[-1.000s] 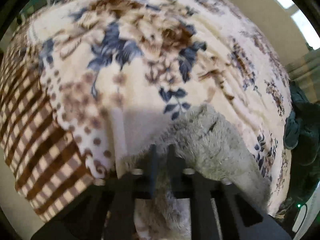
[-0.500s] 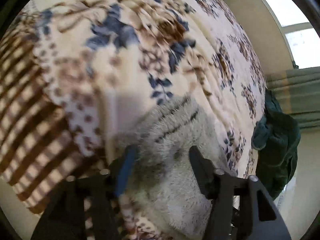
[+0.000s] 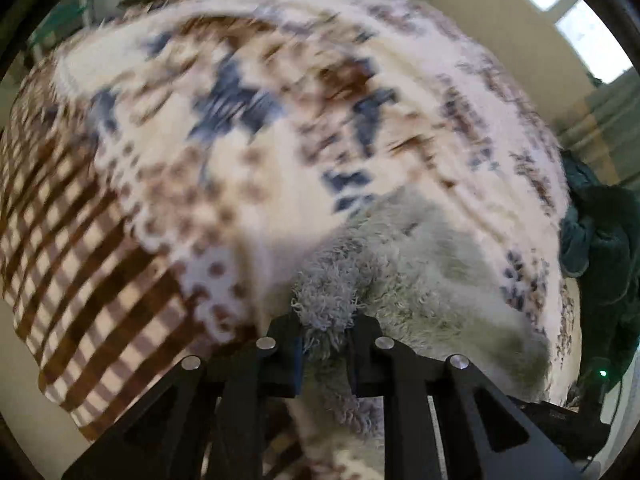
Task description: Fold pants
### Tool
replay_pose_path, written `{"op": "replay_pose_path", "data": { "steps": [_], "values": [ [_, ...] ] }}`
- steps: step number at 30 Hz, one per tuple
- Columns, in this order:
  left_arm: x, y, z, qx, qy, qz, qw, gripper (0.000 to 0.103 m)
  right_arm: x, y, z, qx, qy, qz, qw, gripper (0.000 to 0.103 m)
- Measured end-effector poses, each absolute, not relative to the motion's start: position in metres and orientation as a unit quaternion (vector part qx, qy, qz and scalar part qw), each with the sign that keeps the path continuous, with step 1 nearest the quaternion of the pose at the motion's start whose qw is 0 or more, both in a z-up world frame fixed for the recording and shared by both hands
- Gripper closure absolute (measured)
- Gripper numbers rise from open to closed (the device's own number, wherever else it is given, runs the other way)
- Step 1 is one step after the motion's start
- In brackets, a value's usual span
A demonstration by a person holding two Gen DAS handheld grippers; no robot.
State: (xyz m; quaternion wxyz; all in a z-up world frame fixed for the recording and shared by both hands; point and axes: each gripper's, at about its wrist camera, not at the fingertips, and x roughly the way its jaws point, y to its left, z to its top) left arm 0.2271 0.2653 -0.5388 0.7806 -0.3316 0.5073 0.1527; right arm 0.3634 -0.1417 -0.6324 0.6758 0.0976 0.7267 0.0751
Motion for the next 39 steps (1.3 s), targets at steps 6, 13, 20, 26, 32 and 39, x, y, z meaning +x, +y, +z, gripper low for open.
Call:
{"op": "replay_pose_path", "data": {
  "steps": [6, 13, 20, 26, 32, 39],
  "values": [
    [0.228, 0.276, -0.554, -0.376, 0.541, 0.16, 0.735, 0.074, 0.357, -0.14, -0.62, 0.096, 0.729, 0.083, 0.673, 0.045],
    [0.218, 0.213, -0.498, -0.288, 0.559, 0.145, 0.764, 0.059, 0.293, -0.173, -0.633, 0.116, 0.758, 0.083, 0.636, 0.044],
    [0.227, 0.096, -0.496, -0.196, 0.623, 0.064, 0.755, 0.026, 0.249, -0.263, -0.628, 0.252, 0.742, 0.071, 0.617, 0.044],
    [0.233, -0.048, -0.521, -0.138, 0.678, -0.04, 0.721, 0.026, 0.188, -0.455, -0.59, 0.359, 0.647, -0.151, 0.656, 0.044],
    [0.224, -0.161, -0.531, -0.093, 0.696, -0.092, 0.706, 0.026, 0.106, -0.635, -0.583, 0.46, 0.536, -0.318, 0.632, 0.044],
    [0.214, -0.214, -0.547, -0.019, 0.711, -0.081, 0.698, 0.026, 0.116, -0.675, -0.62, 0.476, 0.551, -0.28, 0.625, 0.095]
  ]
}}
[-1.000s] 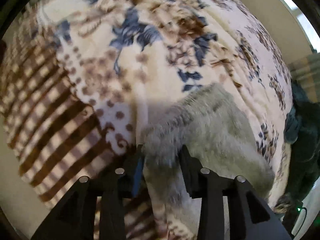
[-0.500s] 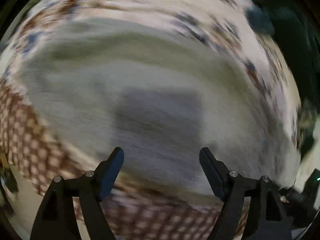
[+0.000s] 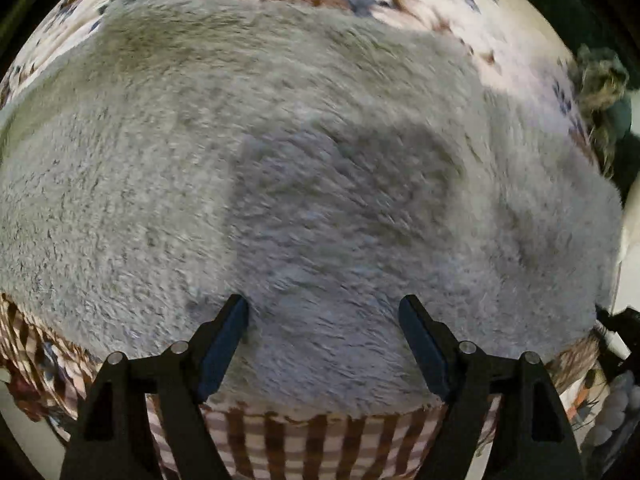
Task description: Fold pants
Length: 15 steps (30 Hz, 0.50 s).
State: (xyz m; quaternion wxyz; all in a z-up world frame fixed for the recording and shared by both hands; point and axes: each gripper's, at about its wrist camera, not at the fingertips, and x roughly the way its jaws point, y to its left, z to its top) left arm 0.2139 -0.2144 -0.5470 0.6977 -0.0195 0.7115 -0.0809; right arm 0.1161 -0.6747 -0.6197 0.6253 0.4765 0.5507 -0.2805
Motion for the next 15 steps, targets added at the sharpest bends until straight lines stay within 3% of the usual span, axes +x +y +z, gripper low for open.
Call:
{"op": "replay_pose_path", "data": {
  "steps": [6, 7, 9, 12, 15],
  "values": [
    [0.194, -0.221, -0.554, 0.005, 0.724, -0.06, 0.687, 0.026, 0.103, -0.675, -0.593, 0.409, 0.545, -0.303, 0.666, 0.096],
    [0.184, -0.222, -0.555, 0.007, 0.725, -0.057, 0.687, 0.026, 0.099, -0.676, -0.594, 0.405, 0.551, -0.304, 0.663, 0.102],
    [0.178, -0.227, -0.563, 0.019, 0.723, -0.051, 0.688, 0.026, 0.093, -0.683, -0.599, 0.392, 0.568, -0.314, 0.652, 0.103],
    [0.18, -0.237, -0.579, 0.021, 0.725, -0.044, 0.687, 0.018, 0.077, -0.703, -0.621, 0.447, 0.58, -0.289, 0.617, 0.102],
    [0.185, -0.24, -0.593, 0.013, 0.727, -0.042, 0.686, 0.001, 0.066, -0.714, -0.627, 0.521, 0.55, -0.254, 0.601, 0.093]
  ]
}}
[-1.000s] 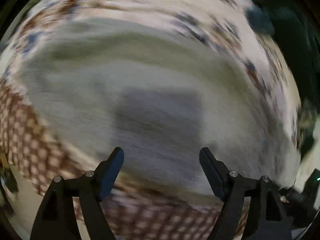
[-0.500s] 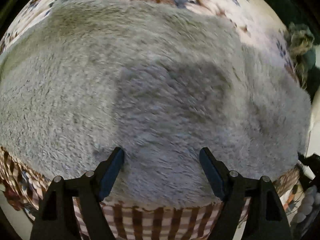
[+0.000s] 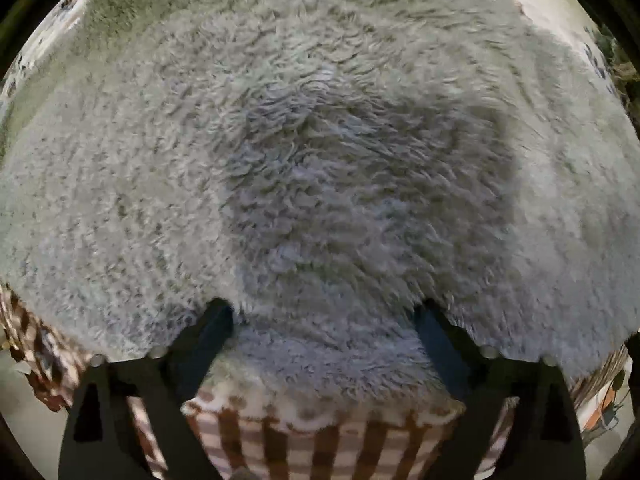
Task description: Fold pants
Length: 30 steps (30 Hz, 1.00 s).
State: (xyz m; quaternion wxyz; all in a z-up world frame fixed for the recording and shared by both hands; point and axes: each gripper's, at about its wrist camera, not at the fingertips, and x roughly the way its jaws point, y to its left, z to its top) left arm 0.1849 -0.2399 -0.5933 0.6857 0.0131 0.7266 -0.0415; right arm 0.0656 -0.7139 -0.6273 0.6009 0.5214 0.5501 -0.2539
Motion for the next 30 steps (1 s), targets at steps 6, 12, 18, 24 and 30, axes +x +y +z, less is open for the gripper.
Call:
{"op": "replay_pose_path", "data": {
  "steps": [6, 12, 18, 24, 30],
  "values": [
    [0.185, -0.242, -0.606, 0.005, 0.722, -0.039, 0.691, 0.0, 0.078, -0.71, -0.611, 0.555, 0.498, -0.201, 0.635, 0.043],
    [0.187, -0.247, -0.596, 0.014, 0.733, -0.003, 0.681, 0.0, 0.118, -0.684, -0.639, 0.527, 0.551, -0.207, 0.613, 0.097],
    [0.18, -0.281, -0.547, 0.018, 0.7, -0.052, 0.712, 0.0, 0.124, -0.667, -0.597, 0.459, 0.543, -0.256, 0.654, 0.098],
    [0.169, -0.323, -0.571, 0.064, 0.706, -0.094, 0.699, 0.0, 0.105, -0.692, -0.614, 0.465, 0.582, -0.226, 0.628, 0.097],
    [0.171, -0.338, -0.582, 0.067, 0.704, -0.097, 0.701, 0.0, 0.09, -0.71, -0.622, 0.53, 0.533, -0.197, 0.629, 0.025]
  ]
}}
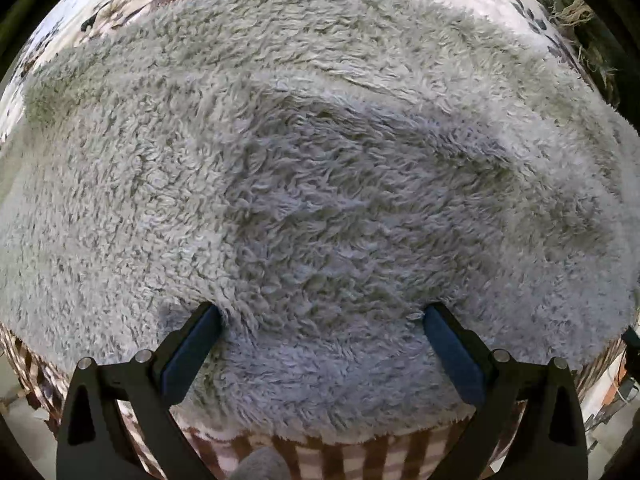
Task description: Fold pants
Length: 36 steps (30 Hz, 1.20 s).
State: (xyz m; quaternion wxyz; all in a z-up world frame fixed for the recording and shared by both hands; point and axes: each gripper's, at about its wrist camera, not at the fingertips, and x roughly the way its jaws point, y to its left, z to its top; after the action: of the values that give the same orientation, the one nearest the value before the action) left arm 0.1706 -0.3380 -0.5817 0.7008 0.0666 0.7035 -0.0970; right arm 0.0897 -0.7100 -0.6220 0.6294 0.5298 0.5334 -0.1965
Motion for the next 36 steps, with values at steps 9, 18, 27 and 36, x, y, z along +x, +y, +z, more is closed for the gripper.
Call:
{"op": "replay_pose_path", "data": {
  "steps": [9, 18, 27, 36],
  "values": [
    [0.187, -0.328, -0.602, 0.048, 0.697, -0.105, 0.708, 0.0, 0.098, -0.72, -0.682, 0.643, 0.384, -0.094, 0.656, 0.024],
    [0.229, -0.293, -0.599, 0.005, 0.707, -0.108, 0.699, 0.0, 0.119, -0.711, -0.656, 0.613, 0.358, -0.13, 0.692, 0.079],
    [0.253, -0.199, -0.532, -0.093, 0.681, -0.102, 0.719, 0.0, 0.152, -0.636, -0.517, 0.51, 0.355, -0.065, 0.781, 0.079],
    [0.248, -0.035, -0.497, -0.153, 0.645, -0.018, 0.749, 0.0, 0.233, -0.404, -0.519, 0.369, 0.465, 0.041, 0.804, 0.08]
  ]
}}
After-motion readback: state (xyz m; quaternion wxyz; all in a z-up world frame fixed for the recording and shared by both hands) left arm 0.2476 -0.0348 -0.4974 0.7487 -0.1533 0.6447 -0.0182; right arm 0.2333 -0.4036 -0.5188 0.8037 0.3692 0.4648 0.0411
